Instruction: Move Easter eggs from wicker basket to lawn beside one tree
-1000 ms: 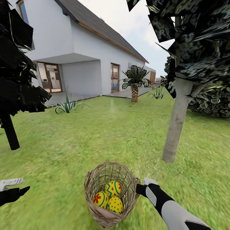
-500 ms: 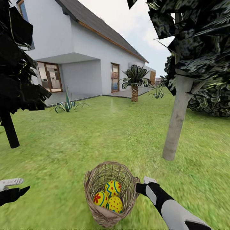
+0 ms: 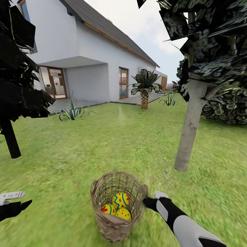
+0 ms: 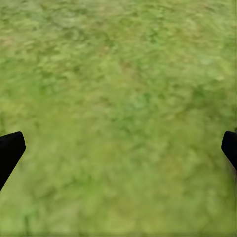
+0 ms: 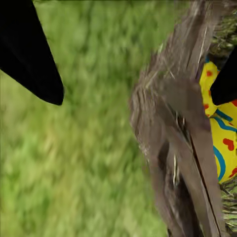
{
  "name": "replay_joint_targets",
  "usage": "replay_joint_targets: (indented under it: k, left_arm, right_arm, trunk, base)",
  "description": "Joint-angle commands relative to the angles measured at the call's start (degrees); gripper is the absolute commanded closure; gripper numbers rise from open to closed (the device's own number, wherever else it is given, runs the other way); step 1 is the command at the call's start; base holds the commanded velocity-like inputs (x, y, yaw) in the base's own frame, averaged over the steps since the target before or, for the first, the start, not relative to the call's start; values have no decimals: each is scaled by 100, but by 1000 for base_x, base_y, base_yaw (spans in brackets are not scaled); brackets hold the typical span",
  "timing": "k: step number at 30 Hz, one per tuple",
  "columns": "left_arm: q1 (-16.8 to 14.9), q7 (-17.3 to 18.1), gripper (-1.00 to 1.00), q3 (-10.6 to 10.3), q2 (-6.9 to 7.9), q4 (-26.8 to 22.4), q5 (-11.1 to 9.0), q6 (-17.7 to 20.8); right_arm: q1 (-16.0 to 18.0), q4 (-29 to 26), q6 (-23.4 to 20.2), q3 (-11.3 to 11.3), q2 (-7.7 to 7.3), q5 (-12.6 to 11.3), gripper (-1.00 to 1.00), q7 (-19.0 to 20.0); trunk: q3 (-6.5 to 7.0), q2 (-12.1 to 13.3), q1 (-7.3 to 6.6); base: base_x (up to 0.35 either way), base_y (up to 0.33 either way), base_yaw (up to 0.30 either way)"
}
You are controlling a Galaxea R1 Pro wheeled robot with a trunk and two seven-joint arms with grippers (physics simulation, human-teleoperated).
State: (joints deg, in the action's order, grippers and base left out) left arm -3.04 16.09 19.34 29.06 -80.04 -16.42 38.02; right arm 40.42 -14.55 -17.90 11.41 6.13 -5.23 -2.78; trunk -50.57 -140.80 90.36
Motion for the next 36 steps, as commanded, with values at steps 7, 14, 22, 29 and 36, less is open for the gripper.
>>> replay_joint_targets:
  k: [7,14,22,29,36]
  left_arm:
    - [-4,17,-100,9,-3,-3,-19,39]
    - [-4,25,-100,9,1,-3,-20,44]
    - [-4,26,-100,9,-4,-3,-19,-87]
    - [-4,20,-100,1,-3,-3,-19,-101]
    - [-4,17,-100,0,-3,2,-19,-109]
  right_arm:
    - [1,-13,-30,2,-3,-56,-100,-29]
    - [1,-13,-30,2,-2,-58,-100,-29]
    - [1,-5,-28,2,-1,-55,-100,-29]
    - [1,-42,1,5,-2,-56,-100,-29]
    - [1,-55,7,7,-11,-57,-100,-29]
  trunk:
    - [-6,-3,-1]
    - [-6,-3,-1]
    - [-6,-3,-1]
    - [-5,-3,-1]
    - [22,-3,-1]
  base:
    - [0,0,0]
    - [0,0,0]
    - [-149,0,0]
    - [-315,-48,-1]
    - [-106,-127,-138]
